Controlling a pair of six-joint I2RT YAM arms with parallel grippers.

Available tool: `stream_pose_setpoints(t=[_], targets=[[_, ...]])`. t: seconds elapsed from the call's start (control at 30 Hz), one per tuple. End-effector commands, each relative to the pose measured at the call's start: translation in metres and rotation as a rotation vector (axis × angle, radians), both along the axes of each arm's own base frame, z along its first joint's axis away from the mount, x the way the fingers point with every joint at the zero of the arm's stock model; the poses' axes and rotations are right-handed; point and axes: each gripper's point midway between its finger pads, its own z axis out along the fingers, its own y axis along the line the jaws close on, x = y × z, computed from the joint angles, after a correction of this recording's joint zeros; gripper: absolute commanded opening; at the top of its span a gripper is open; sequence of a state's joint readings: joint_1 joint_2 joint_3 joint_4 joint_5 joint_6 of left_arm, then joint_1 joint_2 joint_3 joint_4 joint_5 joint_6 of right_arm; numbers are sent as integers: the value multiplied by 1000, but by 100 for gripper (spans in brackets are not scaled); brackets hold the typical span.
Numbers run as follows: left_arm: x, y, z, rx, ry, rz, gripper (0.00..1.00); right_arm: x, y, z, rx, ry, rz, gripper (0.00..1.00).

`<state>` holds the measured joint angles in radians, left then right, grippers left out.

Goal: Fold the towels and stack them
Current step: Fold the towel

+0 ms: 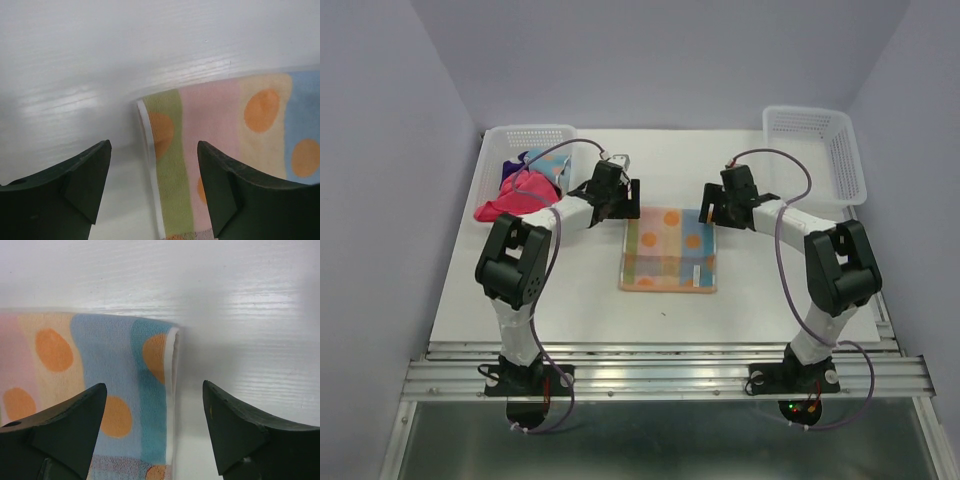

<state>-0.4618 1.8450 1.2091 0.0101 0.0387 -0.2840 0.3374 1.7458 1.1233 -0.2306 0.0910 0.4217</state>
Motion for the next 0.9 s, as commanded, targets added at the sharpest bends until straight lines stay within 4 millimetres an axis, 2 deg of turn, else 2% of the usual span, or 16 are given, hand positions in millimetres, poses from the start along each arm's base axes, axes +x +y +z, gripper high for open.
stream_pose_setpoints(t=[0.0, 0.03, 0.17, 0.27, 0.43, 0.6, 0.87], targets=[[25, -8, 19, -6, -55, -30, 79, 29, -5, 10, -12, -59, -37, 80], [24, -4, 6, 26, -20, -23, 77, 30, -4, 3, -8, -39, -37, 79], [32, -3, 2, 38, -17, -27, 74, 41, -2, 0, 6, -35, -34, 73], [37, 0, -3, 57, -13, -15, 70, 45, -2, -2, 12, -40, -39, 72], [43, -3, -13, 60, 10, -23, 58, 48, -5, -16, 5, -8, -50, 67], [42, -6, -27, 59, 41, -40, 54, 53, -8, -16, 20, -19, -61, 58], [45, -10, -34, 51, 56, -42, 42, 57, -6, -18, 35, -34, -31, 47]])
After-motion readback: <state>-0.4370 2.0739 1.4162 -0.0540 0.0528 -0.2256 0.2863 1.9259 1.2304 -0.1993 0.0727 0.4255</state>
